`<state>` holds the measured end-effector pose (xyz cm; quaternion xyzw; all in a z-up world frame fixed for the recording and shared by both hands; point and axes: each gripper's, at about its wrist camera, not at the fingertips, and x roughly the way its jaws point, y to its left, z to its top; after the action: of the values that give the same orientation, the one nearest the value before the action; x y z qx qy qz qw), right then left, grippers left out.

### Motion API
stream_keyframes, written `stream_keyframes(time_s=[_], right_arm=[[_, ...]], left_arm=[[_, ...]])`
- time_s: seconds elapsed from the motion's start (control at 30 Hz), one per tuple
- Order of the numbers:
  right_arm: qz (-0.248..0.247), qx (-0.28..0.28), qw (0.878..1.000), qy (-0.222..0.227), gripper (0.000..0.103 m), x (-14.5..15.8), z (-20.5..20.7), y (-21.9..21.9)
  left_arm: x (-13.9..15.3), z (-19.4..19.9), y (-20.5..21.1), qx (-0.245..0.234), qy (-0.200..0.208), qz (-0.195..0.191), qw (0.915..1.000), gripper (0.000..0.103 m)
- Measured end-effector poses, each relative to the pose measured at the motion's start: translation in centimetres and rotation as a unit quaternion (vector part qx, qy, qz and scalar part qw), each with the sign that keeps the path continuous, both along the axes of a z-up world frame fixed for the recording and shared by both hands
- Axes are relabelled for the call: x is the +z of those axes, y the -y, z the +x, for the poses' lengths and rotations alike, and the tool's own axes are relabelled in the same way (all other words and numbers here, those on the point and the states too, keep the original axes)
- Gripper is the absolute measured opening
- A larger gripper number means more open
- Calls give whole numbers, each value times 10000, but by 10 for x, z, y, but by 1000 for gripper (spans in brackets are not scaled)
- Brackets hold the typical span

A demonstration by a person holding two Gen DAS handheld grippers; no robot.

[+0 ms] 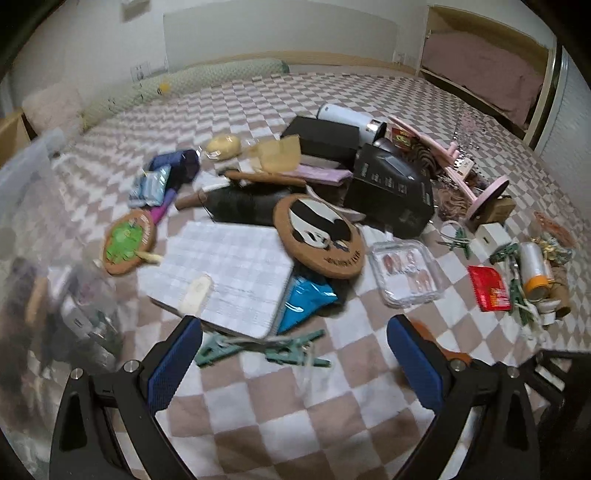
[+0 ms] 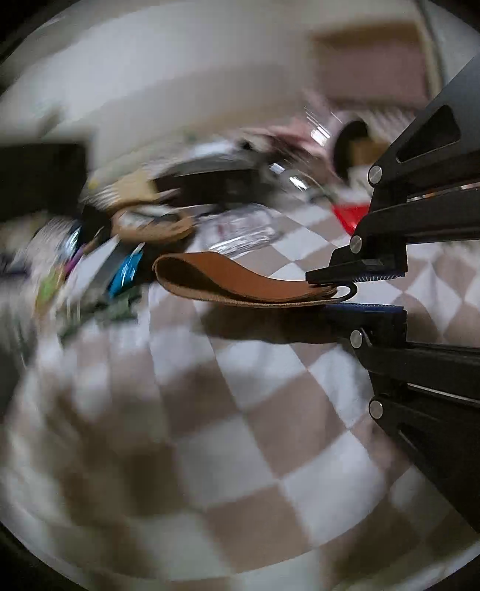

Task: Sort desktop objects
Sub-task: 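Grasp the brown leather strap with the right tool, then grasp the leather strap with the left tool while the right tool releases it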

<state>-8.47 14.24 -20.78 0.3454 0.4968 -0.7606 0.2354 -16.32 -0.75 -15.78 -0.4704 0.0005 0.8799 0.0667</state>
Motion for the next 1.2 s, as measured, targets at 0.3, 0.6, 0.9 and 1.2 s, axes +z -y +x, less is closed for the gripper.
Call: stream_keyframes(time_s=[0.3,0.6,0.9,1.2], right_arm=[[-1459,-726,9804,1108,10,8,-8,-6],[-1275,-240,9869,962,10,-1,34,18],[-1542,-1,9821,1079,10,7,46,30],[-1580,-1,9812,1104,10,6,43,32]], left_arm=[[-46,-2,2,106,1675,1872,9679,83],[-52,4,-6,6,1986,2319,9522,83],[-60,3,-13,-76,2095,2201,9527,66],[-66,7,-17,-192,2415,2444,9389,29]])
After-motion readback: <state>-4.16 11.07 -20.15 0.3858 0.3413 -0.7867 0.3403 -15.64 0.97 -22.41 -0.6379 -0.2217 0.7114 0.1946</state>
